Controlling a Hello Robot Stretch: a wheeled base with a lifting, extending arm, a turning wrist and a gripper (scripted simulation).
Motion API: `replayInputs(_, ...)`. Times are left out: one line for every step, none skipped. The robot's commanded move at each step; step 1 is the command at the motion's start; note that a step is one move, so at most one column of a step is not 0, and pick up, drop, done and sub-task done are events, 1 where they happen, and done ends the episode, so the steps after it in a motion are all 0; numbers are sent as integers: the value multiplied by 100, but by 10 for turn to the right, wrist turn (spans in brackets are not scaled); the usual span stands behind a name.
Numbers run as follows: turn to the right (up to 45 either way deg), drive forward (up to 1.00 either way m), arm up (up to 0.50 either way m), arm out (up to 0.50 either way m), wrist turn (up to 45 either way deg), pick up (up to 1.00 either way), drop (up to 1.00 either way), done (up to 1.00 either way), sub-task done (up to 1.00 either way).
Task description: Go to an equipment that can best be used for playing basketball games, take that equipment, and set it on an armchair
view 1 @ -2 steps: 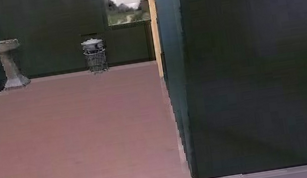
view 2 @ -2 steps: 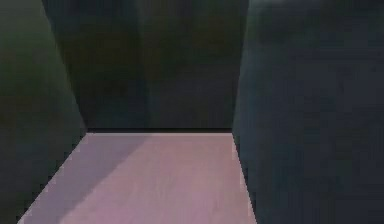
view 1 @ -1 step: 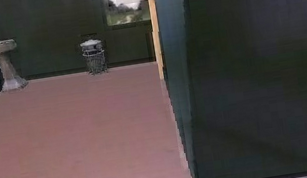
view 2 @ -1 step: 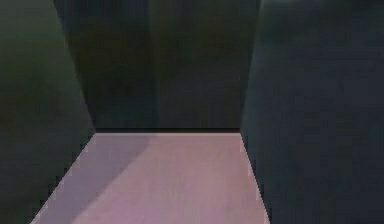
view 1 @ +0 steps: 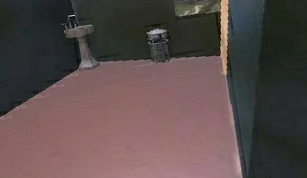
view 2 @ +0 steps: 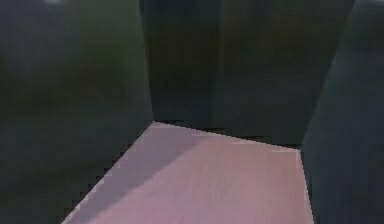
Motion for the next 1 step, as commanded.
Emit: replayInputs(0,90,0,0,0,0,0,0,0)
